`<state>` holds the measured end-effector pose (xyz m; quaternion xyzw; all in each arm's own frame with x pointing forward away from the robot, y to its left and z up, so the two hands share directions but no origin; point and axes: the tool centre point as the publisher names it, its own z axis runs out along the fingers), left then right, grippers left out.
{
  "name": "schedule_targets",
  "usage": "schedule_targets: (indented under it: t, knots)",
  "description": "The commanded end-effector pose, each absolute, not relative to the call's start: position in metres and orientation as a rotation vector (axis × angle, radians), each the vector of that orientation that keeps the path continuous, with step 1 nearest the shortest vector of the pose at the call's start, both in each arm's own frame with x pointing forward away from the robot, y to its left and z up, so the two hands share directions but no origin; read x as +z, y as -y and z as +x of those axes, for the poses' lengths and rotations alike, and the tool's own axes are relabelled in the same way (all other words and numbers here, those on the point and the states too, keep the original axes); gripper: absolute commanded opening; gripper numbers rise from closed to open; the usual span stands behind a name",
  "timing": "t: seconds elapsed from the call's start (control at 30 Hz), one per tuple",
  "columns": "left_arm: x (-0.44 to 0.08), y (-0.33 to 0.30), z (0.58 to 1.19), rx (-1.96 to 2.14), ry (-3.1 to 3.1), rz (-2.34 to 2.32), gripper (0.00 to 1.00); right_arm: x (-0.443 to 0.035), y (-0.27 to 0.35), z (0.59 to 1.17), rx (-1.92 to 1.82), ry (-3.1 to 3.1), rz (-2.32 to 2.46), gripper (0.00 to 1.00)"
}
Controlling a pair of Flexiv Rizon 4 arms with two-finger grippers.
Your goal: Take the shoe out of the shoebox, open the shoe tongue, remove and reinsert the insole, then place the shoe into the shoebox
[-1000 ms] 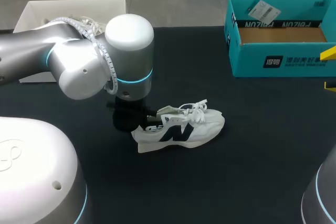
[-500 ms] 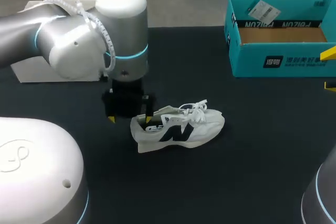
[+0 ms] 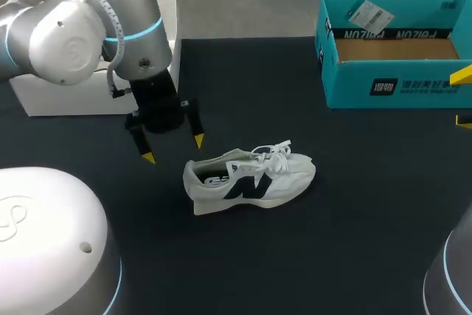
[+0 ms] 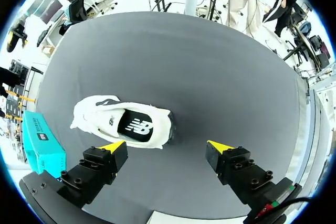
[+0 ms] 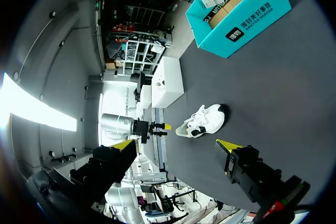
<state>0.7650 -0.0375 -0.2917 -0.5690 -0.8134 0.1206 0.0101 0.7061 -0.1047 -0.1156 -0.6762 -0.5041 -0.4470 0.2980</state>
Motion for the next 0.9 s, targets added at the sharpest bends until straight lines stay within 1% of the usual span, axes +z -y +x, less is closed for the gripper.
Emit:
schedule_targets:
  t: [0.03, 0.47, 0.53, 0.57, 0.6, 0.77, 0.9]
  knots:
    - [-0.292, 0.026, 0.761, 0.454, 2.586, -1.805, 1.0, -0.116, 0.104, 0.704, -1.188, 1.339, -1.801, 1.0]
    - [-0.292, 0.026, 0.761, 0.454, 2.586, -1.805, 1.0, -0.116, 0.104, 0.704, -1.188, 1.339, -1.801, 1.0]
    - [-0.292, 0.023, 0.762, 0.6, 2.665, -1.475, 1.0, -0.116, 0.104, 0.704, -1.188, 1.339, -1.801, 1.0]
    - [-0.292, 0.021, 0.761, 0.651, 2.688, -1.424, 1.0, -0.116, 0.104, 0.704, -1.188, 1.339, -1.801, 1.0]
    - [-0.289, 0.02, 0.762, 0.734, 2.714, -1.237, 1.0, -0.116, 0.104, 0.704, -1.188, 1.339, -1.801, 1.0]
    - [-0.279, 0.014, 0.761, 1.136, 2.705, -0.687, 1.0, -0.116, 0.104, 0.704, -1.188, 1.339, -1.801, 1.0]
    - [-0.27, 0.011, 0.756, 1.504, 2.541, -0.274, 1.0, -0.116, 0.104, 0.704, -1.188, 1.339, -1.801, 1.0]
